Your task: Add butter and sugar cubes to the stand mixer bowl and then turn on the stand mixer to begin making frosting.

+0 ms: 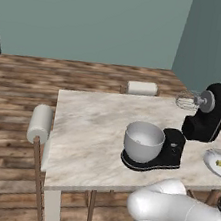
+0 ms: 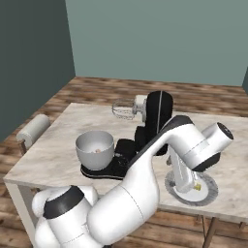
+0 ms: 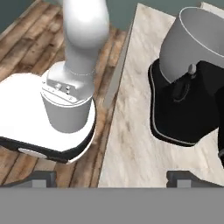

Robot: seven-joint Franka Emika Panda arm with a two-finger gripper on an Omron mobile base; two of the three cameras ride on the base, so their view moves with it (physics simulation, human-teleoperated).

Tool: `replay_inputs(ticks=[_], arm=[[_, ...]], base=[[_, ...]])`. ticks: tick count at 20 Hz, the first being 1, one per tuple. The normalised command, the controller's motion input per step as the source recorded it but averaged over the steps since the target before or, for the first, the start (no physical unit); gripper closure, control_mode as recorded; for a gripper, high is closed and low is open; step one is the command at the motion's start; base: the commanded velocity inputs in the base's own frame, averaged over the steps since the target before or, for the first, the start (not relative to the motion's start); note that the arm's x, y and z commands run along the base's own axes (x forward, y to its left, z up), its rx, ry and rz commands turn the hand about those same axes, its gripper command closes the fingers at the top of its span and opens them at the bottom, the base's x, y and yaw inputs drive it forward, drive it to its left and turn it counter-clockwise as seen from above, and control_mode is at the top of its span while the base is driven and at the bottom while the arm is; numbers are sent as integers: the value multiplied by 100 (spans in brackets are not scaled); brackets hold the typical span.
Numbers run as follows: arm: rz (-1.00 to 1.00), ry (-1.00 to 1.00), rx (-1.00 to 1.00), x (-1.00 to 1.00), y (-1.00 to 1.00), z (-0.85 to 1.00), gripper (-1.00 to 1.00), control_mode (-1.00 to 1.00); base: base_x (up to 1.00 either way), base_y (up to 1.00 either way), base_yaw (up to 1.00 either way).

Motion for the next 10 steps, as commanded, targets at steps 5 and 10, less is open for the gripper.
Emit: replay_inputs(ticks=[5,10], arm=[[-25,21,10,25,-32,-35,-100,-100],[-24,22,7,19,-26,-25,-100,-100]], base=[[0,0,0],[0,0,0]])
